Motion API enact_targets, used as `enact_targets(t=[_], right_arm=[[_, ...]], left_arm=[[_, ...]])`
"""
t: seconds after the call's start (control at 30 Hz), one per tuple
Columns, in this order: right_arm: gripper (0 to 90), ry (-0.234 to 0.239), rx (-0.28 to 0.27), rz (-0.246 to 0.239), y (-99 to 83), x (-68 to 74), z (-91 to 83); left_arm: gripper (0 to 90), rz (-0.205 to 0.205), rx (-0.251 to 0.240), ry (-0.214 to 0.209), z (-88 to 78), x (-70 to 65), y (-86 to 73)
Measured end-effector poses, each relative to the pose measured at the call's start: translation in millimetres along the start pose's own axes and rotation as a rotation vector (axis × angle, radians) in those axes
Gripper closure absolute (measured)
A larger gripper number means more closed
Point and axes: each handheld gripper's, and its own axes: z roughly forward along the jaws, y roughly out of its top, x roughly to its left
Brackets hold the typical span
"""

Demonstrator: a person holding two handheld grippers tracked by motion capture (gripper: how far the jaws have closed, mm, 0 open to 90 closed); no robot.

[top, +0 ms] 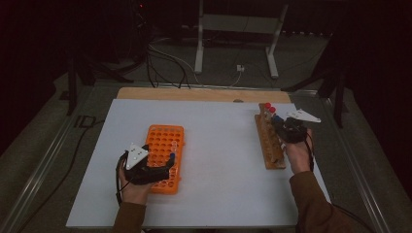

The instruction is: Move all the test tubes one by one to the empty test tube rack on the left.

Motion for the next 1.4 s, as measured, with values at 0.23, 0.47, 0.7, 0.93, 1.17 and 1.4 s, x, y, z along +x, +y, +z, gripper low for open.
enact_targets(t=[0.23, 0.47, 0.7, 0.93, 1.17, 1.4], right_arm=[[76.8, -0.003, -0.035, 0.0, 10.3, -0.6, -13.2], [76.8, 0.013, -0.076, 0.001, 21.8, 0.9, -26.1], [76.7, 0.055, -0.1, -0.009, 25.7, 10.7, -34.6], [76.7, 0.114, -0.069, -0.043, 19.0, 30.5, -34.2], [76.6, 0.179, -0.039, -0.066, 7.6, 53.4, -31.9], [76.5, 0.251, -0.022, -0.074, 0.3, 75.4, -33.3]], left_arm=[[0.6, -0.003, -0.002, -0.002, 0.3, -0.4, 0.1], [0.6, 0.004, -0.018, 0.003, -1.6, -2.5, 1.6], [0.8, 0.017, -0.036, 0.0, -3.3, -6.7, 4.4], [0.8, 0.045, -0.047, -0.001, -4.2, -15.5, 8.4], [0.8, 0.08, -0.062, -0.017, -6.1, -28.1, 14.0], [0.8, 0.103, -0.065, -0.044, -4.8, -42.1, 20.6]])
